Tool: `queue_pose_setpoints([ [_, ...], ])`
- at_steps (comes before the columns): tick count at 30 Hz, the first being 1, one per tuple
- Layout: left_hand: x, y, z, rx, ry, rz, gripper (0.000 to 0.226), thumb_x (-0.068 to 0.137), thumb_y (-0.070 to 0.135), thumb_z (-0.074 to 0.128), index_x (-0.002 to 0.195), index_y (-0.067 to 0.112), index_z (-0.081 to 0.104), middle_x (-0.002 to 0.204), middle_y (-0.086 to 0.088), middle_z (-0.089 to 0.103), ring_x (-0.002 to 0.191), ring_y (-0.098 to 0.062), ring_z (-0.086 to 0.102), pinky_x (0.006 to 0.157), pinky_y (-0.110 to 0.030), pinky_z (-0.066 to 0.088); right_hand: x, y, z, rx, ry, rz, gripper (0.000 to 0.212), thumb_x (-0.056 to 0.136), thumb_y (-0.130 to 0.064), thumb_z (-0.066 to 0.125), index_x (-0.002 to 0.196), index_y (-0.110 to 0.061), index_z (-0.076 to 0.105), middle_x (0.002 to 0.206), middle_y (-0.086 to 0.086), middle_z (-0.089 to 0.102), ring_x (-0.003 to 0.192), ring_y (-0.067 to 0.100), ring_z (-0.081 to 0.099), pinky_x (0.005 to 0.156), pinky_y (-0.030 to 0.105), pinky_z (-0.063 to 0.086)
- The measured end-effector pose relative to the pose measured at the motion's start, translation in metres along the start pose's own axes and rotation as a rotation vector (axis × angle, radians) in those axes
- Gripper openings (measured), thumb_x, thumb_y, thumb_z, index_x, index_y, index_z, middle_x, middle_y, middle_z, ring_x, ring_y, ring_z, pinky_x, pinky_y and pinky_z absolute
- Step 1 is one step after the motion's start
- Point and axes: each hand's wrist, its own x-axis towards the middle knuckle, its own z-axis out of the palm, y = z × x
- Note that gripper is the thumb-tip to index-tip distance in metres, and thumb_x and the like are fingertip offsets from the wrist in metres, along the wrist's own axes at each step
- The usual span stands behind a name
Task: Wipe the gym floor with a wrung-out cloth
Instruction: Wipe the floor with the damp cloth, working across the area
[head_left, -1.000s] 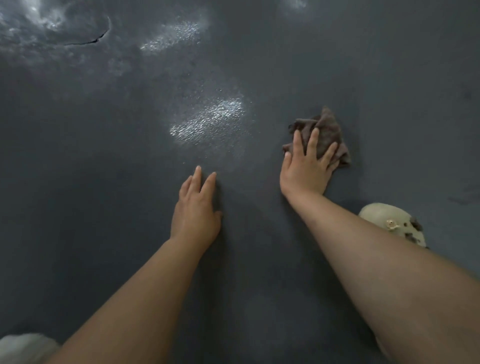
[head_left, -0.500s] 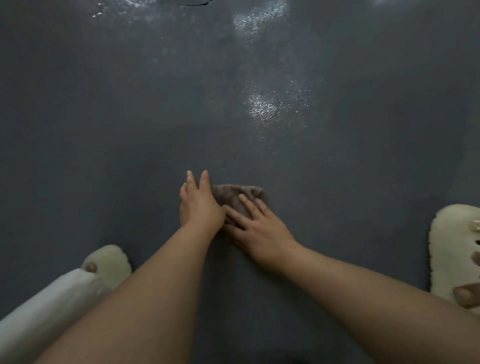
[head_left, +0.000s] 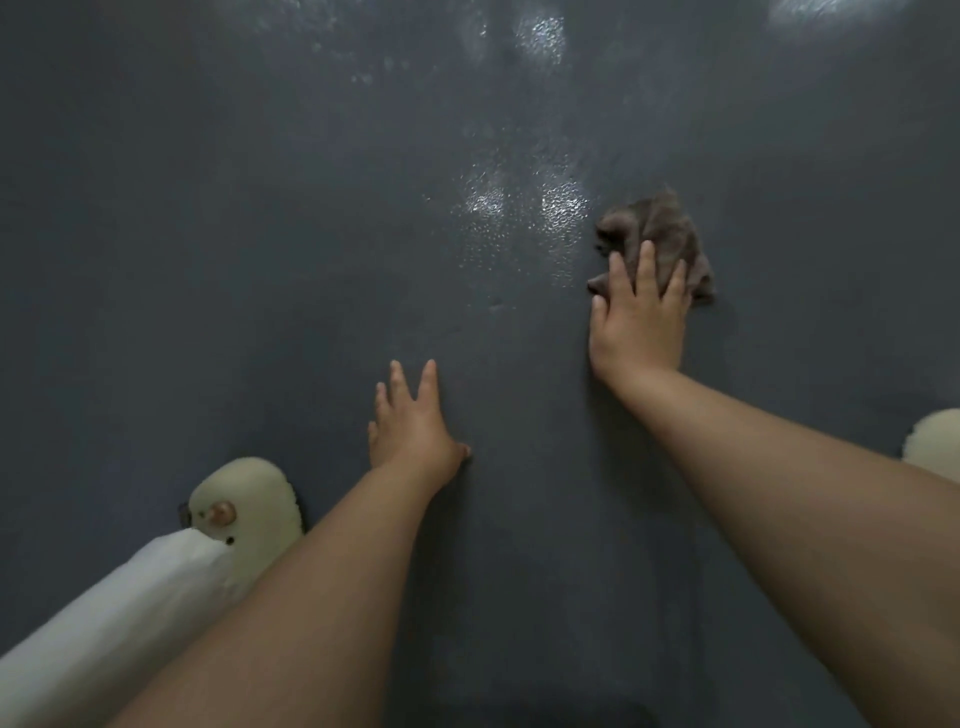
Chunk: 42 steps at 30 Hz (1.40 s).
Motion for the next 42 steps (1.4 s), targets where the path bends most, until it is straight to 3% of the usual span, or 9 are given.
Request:
queue_pose_setpoints([
  [5, 0.001, -0.022, -0.006, -0.101, 0.105, 0.022, 0.09, 0.087, 0.017, 0.064, 0.152, 0.024, 0.002, 0.159, -0.002, -0.002, 0.145, -0.024, 0.007, 0.115, -0.035, 0.017, -0.044, -0.047, 0.029, -0.075, -0.111, -0.303, 0.054, 0.097, -0.031, 0.044, 0.148, -0.02, 0.03, 0.158, 0.007, 0.017, 0.142, 0.045, 0.008, 0.115, 0.051, 0.004],
  [9, 0.001, -0.039, -0.008, -0.118, 0.128, -0.021, 0.083, 0.088, 0.011, 0.057, 0.152, 0.02, 0.004, 0.159, -0.006, -0.002, 0.145, -0.027, 0.009, 0.114, -0.033, 0.017, -0.098, -0.089, 0.056, -0.132, -0.239, -0.672, 0.046, 0.077, -0.031, 0.059, 0.121, -0.021, 0.065, 0.135, 0.007, 0.055, 0.124, 0.045, 0.047, 0.102, 0.056, 0.035],
  [12, -0.004, -0.055, -0.009, -0.135, 0.134, -0.087, 0.076, 0.092, 0.016, 0.054, 0.151, 0.016, 0.007, 0.159, -0.006, -0.002, 0.145, -0.028, 0.009, 0.114, -0.035, 0.018, -0.128, -0.108, 0.064, -0.179, -0.46, -0.918, 0.047, 0.1, -0.029, 0.038, 0.146, -0.022, 0.033, 0.158, 0.003, 0.016, 0.144, 0.04, 0.004, 0.115, 0.05, -0.002],
  [14, -0.008, -0.07, -0.008, -0.139, 0.12, -0.123, 0.079, 0.09, 0.017, 0.057, 0.151, 0.016, 0.006, 0.159, -0.007, -0.003, 0.144, -0.029, 0.009, 0.114, -0.036, 0.018, -0.126, -0.107, 0.063, -0.173, -0.433, -0.951, 0.049, 0.101, -0.038, 0.026, 0.149, -0.028, 0.024, 0.159, -0.001, 0.007, 0.145, 0.036, -0.003, 0.116, 0.046, -0.005],
  [19, -0.013, -0.096, -0.006, -0.123, 0.064, -0.148, 0.083, 0.091, 0.016, 0.059, 0.152, 0.02, 0.003, 0.159, -0.006, -0.005, 0.145, -0.029, 0.008, 0.114, -0.036, 0.019, -0.089, -0.099, 0.053, -0.168, -0.255, -0.857, 0.054, 0.084, -0.049, 0.029, 0.118, -0.03, 0.066, 0.136, 0.005, 0.054, 0.126, 0.043, 0.046, 0.101, 0.053, 0.038],
  [23, -0.014, -0.109, -0.005, -0.121, 0.037, -0.083, 0.08, 0.09, 0.015, 0.06, 0.151, 0.022, 0.01, 0.159, -0.002, -0.005, 0.145, -0.026, 0.005, 0.115, -0.035, 0.019, -0.058, -0.11, 0.047, -0.152, -0.132, -0.472, 0.051, 0.098, -0.049, 0.028, 0.147, -0.034, 0.028, 0.16, 0.0, 0.004, 0.144, 0.038, -0.006, 0.116, 0.047, -0.001],
  [28, -0.011, -0.128, -0.012, -0.272, 0.127, -0.001, 0.075, 0.089, 0.01, 0.056, 0.151, 0.017, 0.015, 0.156, -0.004, 0.019, 0.142, -0.023, 0.02, 0.114, -0.029, 0.019, -0.069, -0.151, 0.055, -0.04, -0.164, -0.266, 0.053, 0.101, -0.034, 0.032, 0.151, -0.023, 0.017, 0.16, 0.0, -0.005, 0.143, 0.039, -0.011, 0.114, 0.051, -0.005],
  [36, 0.003, -0.173, -0.024, -0.466, 0.293, -0.212, 0.068, 0.09, 0.012, 0.053, 0.149, 0.013, 0.02, 0.155, -0.009, 0.022, 0.14, -0.029, 0.024, 0.113, -0.033, 0.021, -0.14, -0.228, 0.092, -0.175, -0.464, -0.981, 0.051, 0.102, -0.026, 0.028, 0.151, -0.024, 0.015, 0.16, 0.002, -0.003, 0.144, 0.036, -0.011, 0.115, 0.047, -0.009],
  [42, 0.003, -0.182, -0.024, -0.42, 0.204, -0.252, 0.075, 0.087, 0.018, 0.058, 0.149, 0.016, 0.016, 0.155, -0.01, 0.017, 0.14, -0.031, 0.021, 0.113, -0.035, 0.02, -0.102, -0.219, 0.08, -0.313, -0.387, -1.114, 0.05, 0.099, -0.04, 0.025, 0.149, -0.034, 0.02, 0.16, -0.003, -0.003, 0.145, 0.032, -0.007, 0.117, 0.041, -0.002],
])
